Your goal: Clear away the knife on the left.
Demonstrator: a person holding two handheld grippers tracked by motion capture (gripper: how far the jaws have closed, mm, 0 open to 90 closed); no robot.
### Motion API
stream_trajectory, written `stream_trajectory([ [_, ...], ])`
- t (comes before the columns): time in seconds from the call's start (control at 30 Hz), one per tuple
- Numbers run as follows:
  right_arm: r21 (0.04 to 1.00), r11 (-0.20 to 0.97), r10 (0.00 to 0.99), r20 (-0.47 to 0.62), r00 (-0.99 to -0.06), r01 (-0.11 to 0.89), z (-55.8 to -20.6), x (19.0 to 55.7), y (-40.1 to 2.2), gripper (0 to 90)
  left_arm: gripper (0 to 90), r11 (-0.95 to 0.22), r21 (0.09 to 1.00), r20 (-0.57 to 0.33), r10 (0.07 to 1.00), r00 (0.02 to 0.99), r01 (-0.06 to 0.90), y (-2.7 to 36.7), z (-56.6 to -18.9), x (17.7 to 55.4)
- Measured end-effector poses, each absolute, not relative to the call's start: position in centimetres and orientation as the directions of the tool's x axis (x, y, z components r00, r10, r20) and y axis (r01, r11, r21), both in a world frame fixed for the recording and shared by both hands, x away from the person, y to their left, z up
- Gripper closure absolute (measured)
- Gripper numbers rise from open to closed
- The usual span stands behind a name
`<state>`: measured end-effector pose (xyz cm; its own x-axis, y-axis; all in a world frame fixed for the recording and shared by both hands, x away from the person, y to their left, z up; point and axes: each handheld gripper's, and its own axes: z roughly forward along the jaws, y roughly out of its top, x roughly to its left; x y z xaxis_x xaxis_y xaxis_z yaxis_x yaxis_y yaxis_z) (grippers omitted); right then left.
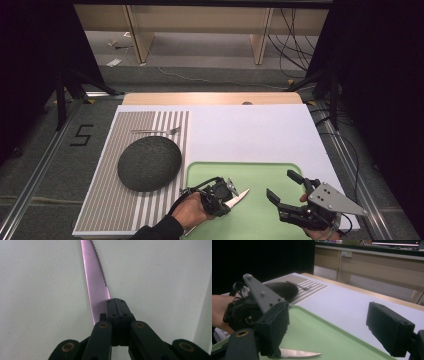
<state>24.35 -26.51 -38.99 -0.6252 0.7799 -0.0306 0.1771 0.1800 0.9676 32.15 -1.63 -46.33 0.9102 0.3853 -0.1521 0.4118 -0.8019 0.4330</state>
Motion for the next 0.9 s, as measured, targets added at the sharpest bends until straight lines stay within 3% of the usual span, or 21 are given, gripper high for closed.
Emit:
stream_trajectory([
  [0.9,0.969,0.18,0.778,-0.034,-0.627,0.171,-38.9,24.3,-26.6,19.6,89.5,-0.768,0.416,-0.103,0.492,0.864,0.487,1.0,-46.2,33.4],
])
